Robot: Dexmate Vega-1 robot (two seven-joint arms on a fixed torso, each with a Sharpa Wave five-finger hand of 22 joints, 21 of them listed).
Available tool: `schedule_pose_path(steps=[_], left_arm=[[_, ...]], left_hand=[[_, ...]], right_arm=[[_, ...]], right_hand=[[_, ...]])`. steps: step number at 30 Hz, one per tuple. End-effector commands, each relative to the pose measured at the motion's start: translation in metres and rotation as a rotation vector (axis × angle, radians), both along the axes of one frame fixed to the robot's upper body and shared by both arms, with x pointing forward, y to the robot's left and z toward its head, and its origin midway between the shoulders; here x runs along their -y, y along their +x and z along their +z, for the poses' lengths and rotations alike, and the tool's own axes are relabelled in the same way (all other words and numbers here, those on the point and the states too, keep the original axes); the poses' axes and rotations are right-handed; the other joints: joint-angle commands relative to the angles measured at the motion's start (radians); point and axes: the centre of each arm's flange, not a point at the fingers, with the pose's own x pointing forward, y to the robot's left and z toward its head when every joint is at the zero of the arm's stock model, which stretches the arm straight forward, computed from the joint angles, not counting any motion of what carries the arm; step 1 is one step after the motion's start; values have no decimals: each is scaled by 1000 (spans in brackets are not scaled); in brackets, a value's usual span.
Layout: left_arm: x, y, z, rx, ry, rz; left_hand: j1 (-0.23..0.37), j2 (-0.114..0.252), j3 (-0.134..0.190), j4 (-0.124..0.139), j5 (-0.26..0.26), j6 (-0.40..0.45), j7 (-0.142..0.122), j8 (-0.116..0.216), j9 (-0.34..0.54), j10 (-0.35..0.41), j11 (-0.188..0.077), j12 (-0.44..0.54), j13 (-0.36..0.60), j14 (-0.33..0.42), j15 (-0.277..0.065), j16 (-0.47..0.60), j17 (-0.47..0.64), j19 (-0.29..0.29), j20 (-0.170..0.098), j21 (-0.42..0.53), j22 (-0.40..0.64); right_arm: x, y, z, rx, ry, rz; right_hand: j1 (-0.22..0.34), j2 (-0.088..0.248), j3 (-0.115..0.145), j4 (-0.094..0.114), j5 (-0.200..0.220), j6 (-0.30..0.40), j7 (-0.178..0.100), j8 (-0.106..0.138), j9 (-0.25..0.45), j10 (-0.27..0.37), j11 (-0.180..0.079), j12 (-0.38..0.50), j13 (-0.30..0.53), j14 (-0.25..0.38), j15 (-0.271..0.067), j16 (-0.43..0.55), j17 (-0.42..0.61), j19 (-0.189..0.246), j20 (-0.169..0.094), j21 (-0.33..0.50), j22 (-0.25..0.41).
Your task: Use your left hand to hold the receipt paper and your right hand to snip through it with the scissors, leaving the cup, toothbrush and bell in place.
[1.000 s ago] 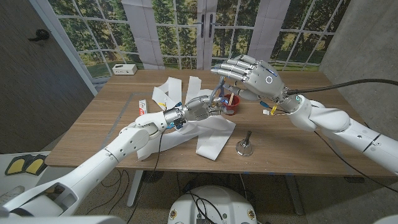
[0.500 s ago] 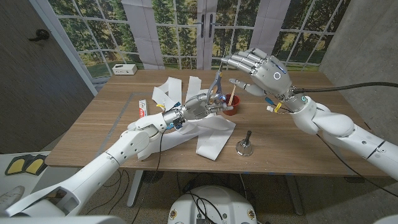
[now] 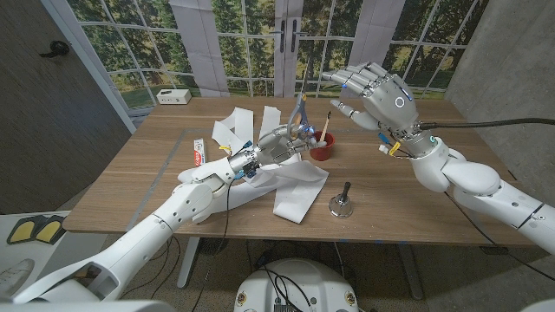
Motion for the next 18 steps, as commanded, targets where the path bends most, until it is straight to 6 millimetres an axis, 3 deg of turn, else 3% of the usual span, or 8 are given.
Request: schedule_pose_path(steps=[1,7,18], left_arm=[[7,-1,8,-3,-80,-12],[2,0,7,-30,-123,22],[-6,0,9,-54,-147,42]], left_hand=[[-15,30,29,37,-4,11,0,3,-3,100,-64,192,-9,12,-155,1,0,3,4,0,1],[-21,25,25,37,-6,17,-2,3,-12,110,-65,189,-19,22,-161,5,5,5,5,0,1],[-24,26,22,37,-6,18,-1,0,-26,112,-67,190,-20,20,-163,0,4,7,4,0,1]], right_arm=[[-5,-4,-2,-52,50,57],[-2,-2,-5,-124,86,72],[3,2,-10,-239,173,99]], right_hand=[[3,-4,2,-3,5,7,-1,9,1,15,2,1,-1,13,-174,3,-4,19,2,-3,0],[-18,-13,-2,1,1,0,7,3,-2,17,5,-5,-9,7,-168,-5,-22,52,4,-2,1],[-43,-21,-6,6,0,-7,13,-3,-6,11,15,-15,-19,-18,-165,-17,-45,41,17,-22,0]])
